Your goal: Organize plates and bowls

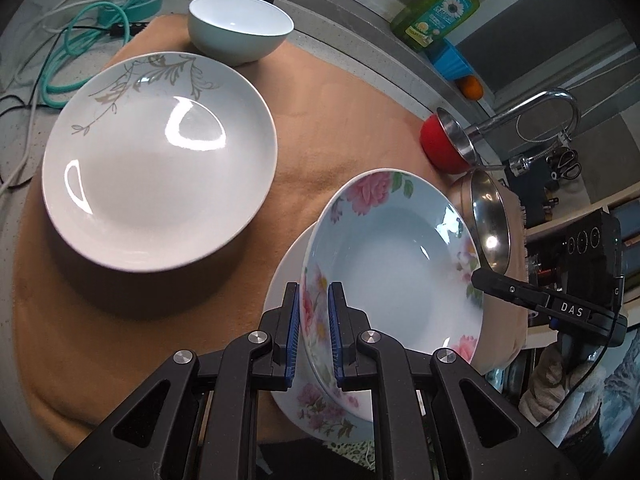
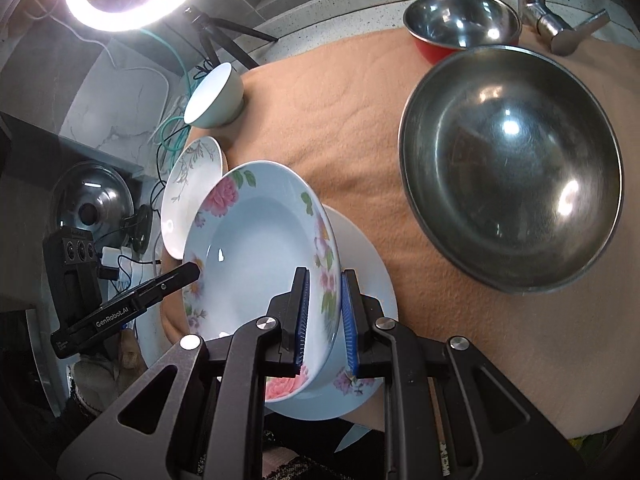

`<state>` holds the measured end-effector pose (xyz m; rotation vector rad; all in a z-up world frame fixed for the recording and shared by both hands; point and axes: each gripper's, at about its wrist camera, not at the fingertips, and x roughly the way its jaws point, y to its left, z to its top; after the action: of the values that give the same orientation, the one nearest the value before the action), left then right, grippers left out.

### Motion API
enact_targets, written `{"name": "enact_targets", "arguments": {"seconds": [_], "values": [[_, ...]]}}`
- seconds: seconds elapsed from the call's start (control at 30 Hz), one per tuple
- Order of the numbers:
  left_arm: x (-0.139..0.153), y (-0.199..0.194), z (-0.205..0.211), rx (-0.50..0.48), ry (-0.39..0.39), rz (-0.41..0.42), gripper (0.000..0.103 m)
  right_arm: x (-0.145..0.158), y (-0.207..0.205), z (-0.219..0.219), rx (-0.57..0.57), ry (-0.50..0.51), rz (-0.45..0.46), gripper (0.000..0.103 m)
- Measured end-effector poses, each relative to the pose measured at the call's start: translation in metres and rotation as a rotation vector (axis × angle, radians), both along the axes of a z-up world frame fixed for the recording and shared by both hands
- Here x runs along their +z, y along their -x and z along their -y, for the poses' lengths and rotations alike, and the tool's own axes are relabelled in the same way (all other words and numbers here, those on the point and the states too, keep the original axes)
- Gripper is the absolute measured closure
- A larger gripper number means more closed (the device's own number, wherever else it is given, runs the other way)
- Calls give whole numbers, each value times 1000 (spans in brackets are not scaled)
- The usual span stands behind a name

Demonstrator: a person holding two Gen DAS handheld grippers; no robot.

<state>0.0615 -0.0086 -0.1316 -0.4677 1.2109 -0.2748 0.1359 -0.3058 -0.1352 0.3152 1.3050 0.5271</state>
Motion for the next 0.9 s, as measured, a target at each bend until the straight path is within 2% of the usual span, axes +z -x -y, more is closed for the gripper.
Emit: {"name": "enact_targets", "arguments": {"seconds": [0.47, 0.9], "values": [[-8, 14, 4, -38, -25, -22, 92, -22, 20, 10, -6, 21, -43, 87], [-16, 14, 7, -50, -45, -34, 92, -28, 24, 8, -6, 36, -56, 87]]}}
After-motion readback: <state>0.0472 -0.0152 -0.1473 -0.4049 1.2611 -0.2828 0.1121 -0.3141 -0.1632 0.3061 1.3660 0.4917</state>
